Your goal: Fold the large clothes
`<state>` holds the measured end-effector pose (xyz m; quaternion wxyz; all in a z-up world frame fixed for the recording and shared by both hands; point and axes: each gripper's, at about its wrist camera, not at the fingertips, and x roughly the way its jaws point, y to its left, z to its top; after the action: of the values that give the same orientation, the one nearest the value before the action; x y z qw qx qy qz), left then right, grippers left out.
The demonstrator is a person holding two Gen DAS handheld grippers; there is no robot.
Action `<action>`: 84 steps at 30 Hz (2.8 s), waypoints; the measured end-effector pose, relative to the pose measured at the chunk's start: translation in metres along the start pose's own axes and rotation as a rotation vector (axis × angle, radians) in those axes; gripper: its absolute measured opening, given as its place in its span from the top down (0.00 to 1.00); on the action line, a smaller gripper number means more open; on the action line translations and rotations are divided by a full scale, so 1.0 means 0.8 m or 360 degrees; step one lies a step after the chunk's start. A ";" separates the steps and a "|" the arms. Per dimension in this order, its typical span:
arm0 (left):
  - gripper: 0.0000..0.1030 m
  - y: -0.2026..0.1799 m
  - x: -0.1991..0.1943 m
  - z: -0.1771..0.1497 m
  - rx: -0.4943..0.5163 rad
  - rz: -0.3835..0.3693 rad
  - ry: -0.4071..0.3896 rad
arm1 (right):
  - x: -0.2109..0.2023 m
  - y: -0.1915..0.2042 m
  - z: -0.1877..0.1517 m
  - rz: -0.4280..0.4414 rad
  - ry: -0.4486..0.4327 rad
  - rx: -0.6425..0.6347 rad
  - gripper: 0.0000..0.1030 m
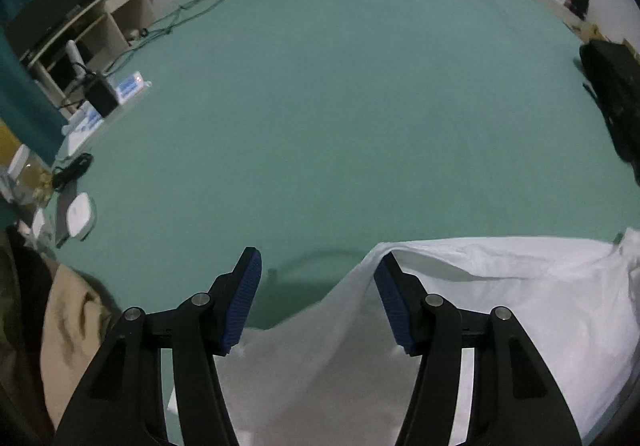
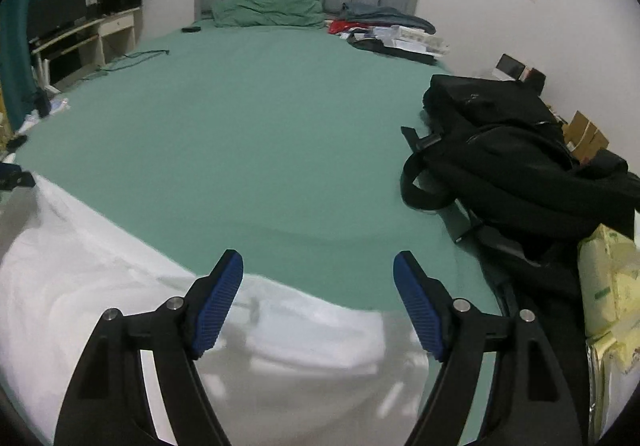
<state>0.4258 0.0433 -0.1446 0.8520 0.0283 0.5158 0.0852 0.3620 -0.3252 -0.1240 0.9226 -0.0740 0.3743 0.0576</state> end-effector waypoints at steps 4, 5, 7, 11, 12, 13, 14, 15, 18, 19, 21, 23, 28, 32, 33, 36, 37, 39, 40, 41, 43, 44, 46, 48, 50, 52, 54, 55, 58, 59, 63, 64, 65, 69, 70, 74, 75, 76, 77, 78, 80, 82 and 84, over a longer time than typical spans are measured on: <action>0.40 -0.038 -0.027 -0.021 0.0149 -0.0038 -0.0062 | 0.002 0.003 -0.006 0.0378 0.0129 0.0072 0.25; 0.40 -0.048 -0.032 -0.028 0.0176 -0.0057 -0.0067 | 0.005 0.005 -0.007 0.0493 0.0166 0.0125 0.25; 0.40 -0.072 -0.034 -0.040 0.0257 -0.0132 -0.0048 | 0.022 0.015 -0.011 0.0667 0.0315 0.0140 0.25; 0.40 -0.112 -0.010 -0.048 0.0365 -0.0233 0.0061 | 0.057 0.016 -0.023 0.0544 0.0425 0.0121 0.24; 0.40 -0.123 0.001 -0.049 0.0394 -0.0278 0.0126 | 0.064 0.012 -0.025 0.0539 0.0445 0.0145 0.24; 0.40 -0.132 0.015 -0.049 0.0425 -0.0330 0.0195 | 0.070 0.009 -0.026 0.0531 0.0453 0.0162 0.24; 0.41 -0.140 0.025 -0.048 0.0441 -0.0369 0.0233 | 0.073 0.007 -0.025 0.0523 0.0442 0.0153 0.24; 0.40 -0.148 0.032 -0.044 0.0445 -0.0367 0.0228 | 0.074 0.008 -0.023 0.0513 0.0437 0.0122 0.24; 0.40 -0.160 0.042 -0.022 0.0410 -0.0352 0.0177 | 0.080 -0.001 -0.018 0.0416 0.0424 0.0094 0.25; 0.40 -0.162 0.044 -0.015 0.0387 -0.0345 0.0168 | 0.081 -0.004 -0.018 0.0401 0.0414 0.0114 0.24; 0.40 -0.166 0.055 0.003 0.0357 -0.0266 0.0127 | 0.084 -0.017 -0.016 0.0324 0.0389 0.0174 0.24; 0.40 -0.164 0.061 0.018 0.0318 -0.0208 0.0075 | 0.088 -0.032 -0.012 0.0269 0.0376 0.0231 0.24; 0.40 -0.121 0.038 0.045 0.0159 -0.0043 -0.0115 | 0.089 -0.073 -0.010 0.0100 0.0340 0.0363 0.24; 0.40 -0.058 -0.010 0.034 0.0074 -0.0057 -0.0190 | 0.056 -0.103 -0.008 -0.0053 0.0179 0.0431 0.24; 0.40 -0.044 -0.021 0.026 0.0065 -0.0053 -0.0202 | 0.045 -0.107 -0.004 -0.0081 0.0132 0.0423 0.24; 0.40 0.003 -0.053 -0.017 0.0011 -0.0034 -0.0191 | 0.020 -0.102 -0.001 -0.0074 0.0082 0.0369 0.24; 0.40 0.018 -0.059 -0.032 -0.0017 -0.0016 -0.0189 | 0.014 -0.097 -0.003 -0.0059 0.0086 0.0343 0.24; 0.40 0.049 -0.071 -0.072 -0.0083 0.0008 -0.0162 | 0.007 -0.087 -0.015 -0.0009 0.0121 0.0307 0.24; 0.40 0.060 -0.075 -0.088 -0.0114 0.0013 -0.0155 | 0.005 -0.085 -0.022 0.0025 0.0143 0.0313 0.24; 0.40 0.075 -0.078 -0.106 -0.0158 0.0017 -0.0145 | 0.004 -0.084 -0.032 0.0059 0.0172 0.0328 0.24; 0.40 0.098 -0.077 -0.148 -0.0261 -0.0005 -0.0121 | -0.001 -0.080 -0.055 0.0113 0.0234 0.0370 0.24; 0.40 0.109 -0.077 -0.163 -0.0300 -0.0032 -0.0102 | -0.007 -0.081 -0.068 0.0145 0.0263 0.0400 0.24; 0.40 0.122 -0.069 -0.194 -0.0350 -0.0097 -0.0042 | -0.018 -0.083 -0.089 0.0219 0.0291 0.0478 0.24; 0.40 0.123 -0.058 -0.213 -0.0353 -0.0114 0.0023 | -0.033 -0.084 -0.113 0.0287 0.0322 0.0554 0.24; 0.40 0.113 -0.054 -0.231 -0.0356 -0.0112 0.0085 | -0.043 -0.096 -0.146 0.0430 0.0352 0.0767 0.24; 0.40 0.101 -0.047 -0.242 -0.0328 -0.0117 0.0139 | -0.057 -0.101 -0.175 0.0488 0.0350 0.0944 0.24; 0.40 0.092 -0.038 -0.248 -0.0327 -0.0094 0.0145 | -0.066 -0.092 -0.184 0.0521 0.0313 0.0920 0.24; 0.40 0.092 -0.039 -0.250 -0.0340 -0.0084 0.0124 | -0.065 -0.085 -0.186 0.0573 0.0320 0.0903 0.27; 0.82 0.084 -0.044 -0.251 -0.0313 -0.0135 0.0089 | -0.054 -0.074 -0.185 0.0727 0.0383 0.0927 0.88; 0.92 0.079 -0.047 -0.252 -0.0283 -0.0129 0.0087 | -0.048 -0.074 -0.189 0.0784 0.0415 0.0977 0.88; 0.94 0.081 -0.068 -0.262 -0.0312 -0.0120 0.0031 | -0.066 -0.070 -0.191 0.0748 0.0355 0.0936 0.89; 0.94 0.084 -0.076 -0.265 -0.0324 -0.0128 0.0009 | -0.073 -0.071 -0.194 0.0747 0.0338 0.0947 0.89; 0.94 0.087 -0.083 -0.268 -0.0328 -0.0130 -0.0011 | -0.077 -0.070 -0.196 0.0744 0.0332 0.0948 0.89; 0.94 0.086 -0.108 -0.274 -0.0325 -0.0159 -0.0026 | -0.104 -0.060 -0.198 0.0697 0.0288 0.0905 0.90; 0.94 0.088 -0.113 -0.278 -0.0331 -0.0166 -0.0031 | -0.111 -0.059 -0.202 0.0694 0.0283 0.0913 0.90; 0.94 0.100 -0.135 -0.304 -0.0366 -0.0202 -0.0039 | -0.136 -0.060 -0.224 0.0673 0.0276 0.0936 0.90; 0.94 0.102 -0.139 -0.310 -0.0374 -0.0209 -0.0035 | -0.142 -0.059 -0.228 0.0666 0.0275 0.0938 0.90; 0.94 0.103 -0.143 -0.317 -0.0379 -0.0214 -0.0032 | -0.150 -0.061 -0.234 0.0660 0.0271 0.0940 0.90; 0.94 0.103 -0.147 -0.324 -0.0379 -0.0217 -0.0029 | -0.158 -0.060 -0.240 0.0652 0.0271 0.0939 0.90; 0.94 0.104 -0.150 -0.332 -0.0382 -0.0221 -0.0026 | -0.164 -0.059 -0.245 0.0643 0.0272 0.0939 0.90; 0.94 0.106 -0.156 -0.348 -0.0395 -0.0229 -0.0014 | -0.175 -0.058 -0.256 0.0620 0.0279 0.0930 0.90; 0.94 0.105 -0.159 -0.365 -0.0408 -0.0237 0.0008 | -0.187 -0.058 -0.267 0.0592 0.0287 0.0913 0.90; 0.94 0.105 -0.160 -0.379 -0.0419 -0.0243 0.0038 | -0.199 -0.054 -0.273 0.0535 0.0288 0.0867 0.90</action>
<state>0.0904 0.0919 -0.1626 0.8461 -0.1239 0.5109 0.0873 0.1070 -0.4152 -0.1635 0.8490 0.2334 0.4633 0.1000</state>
